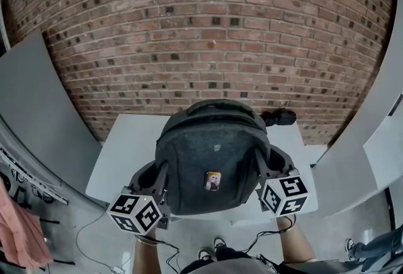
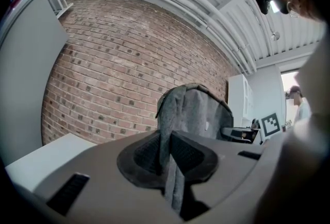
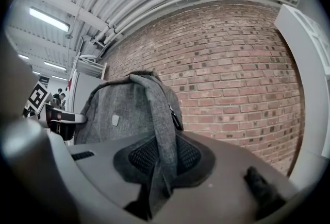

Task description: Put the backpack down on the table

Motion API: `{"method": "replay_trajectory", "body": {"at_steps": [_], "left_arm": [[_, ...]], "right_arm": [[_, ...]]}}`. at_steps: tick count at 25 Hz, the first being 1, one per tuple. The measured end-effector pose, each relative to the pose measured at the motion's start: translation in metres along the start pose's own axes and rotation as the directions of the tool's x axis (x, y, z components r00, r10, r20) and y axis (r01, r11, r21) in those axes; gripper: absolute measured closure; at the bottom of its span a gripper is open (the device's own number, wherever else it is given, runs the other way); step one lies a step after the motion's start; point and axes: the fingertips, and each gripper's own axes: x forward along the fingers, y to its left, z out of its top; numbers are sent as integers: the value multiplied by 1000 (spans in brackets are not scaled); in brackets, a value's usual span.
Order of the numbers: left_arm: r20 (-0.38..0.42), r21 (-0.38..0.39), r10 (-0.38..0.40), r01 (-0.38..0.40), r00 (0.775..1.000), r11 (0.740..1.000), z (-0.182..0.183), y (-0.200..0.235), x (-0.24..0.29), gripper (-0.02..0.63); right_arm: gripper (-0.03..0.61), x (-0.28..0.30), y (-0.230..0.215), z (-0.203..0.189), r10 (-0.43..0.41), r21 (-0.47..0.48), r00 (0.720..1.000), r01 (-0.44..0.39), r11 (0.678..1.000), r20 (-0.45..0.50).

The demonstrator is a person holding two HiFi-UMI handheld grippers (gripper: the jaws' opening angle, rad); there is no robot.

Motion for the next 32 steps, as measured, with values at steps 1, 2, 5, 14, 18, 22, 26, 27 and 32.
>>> {"method": "replay_trajectory", "body": {"at_steps": [1,2,5,14,18,22,26,27,32], "left_arm": [[-3,-2,0,0,1000,1000,-2,0,-1,557],[-7,-4,0,0,1000,1000,-3,0,-2,557],[-22,-14,-2,1,1000,1000,-10,0,-6,557],[-74,-42,11,-15,997,999,-35,10,-9,557],[-103,-48,24,-29,994,998,-50,20,-8,557],[-112,-46,35,-41,993,998,-55,32,-4,557],[-112,-29,56,-60,992,998,-57,44,7,557],[-114,-28,60,-64,992,998,-58,47,10,555],[-127,-41,71,-76,989,996,-63,64,20,555]], "right_arm": [[512,-1,1,-2,0,1,1000,0,1000,-4],[512,-3,1,-4,0,3,1000,0,1000,-10],[512,-7,4,-10,-5,9,1000,6,1000,-26],[512,-5,10,-39,-17,37,998,20,999,-68],[512,3,15,-55,-17,48,996,21,999,-86],[512,14,18,-58,-19,27,996,21,999,-92],[512,29,19,-60,-21,16,995,23,1000,-101],[512,32,19,-61,-21,10,995,22,1000,-102],[512,51,22,-64,-13,-16,993,11,1000,-117]]}}
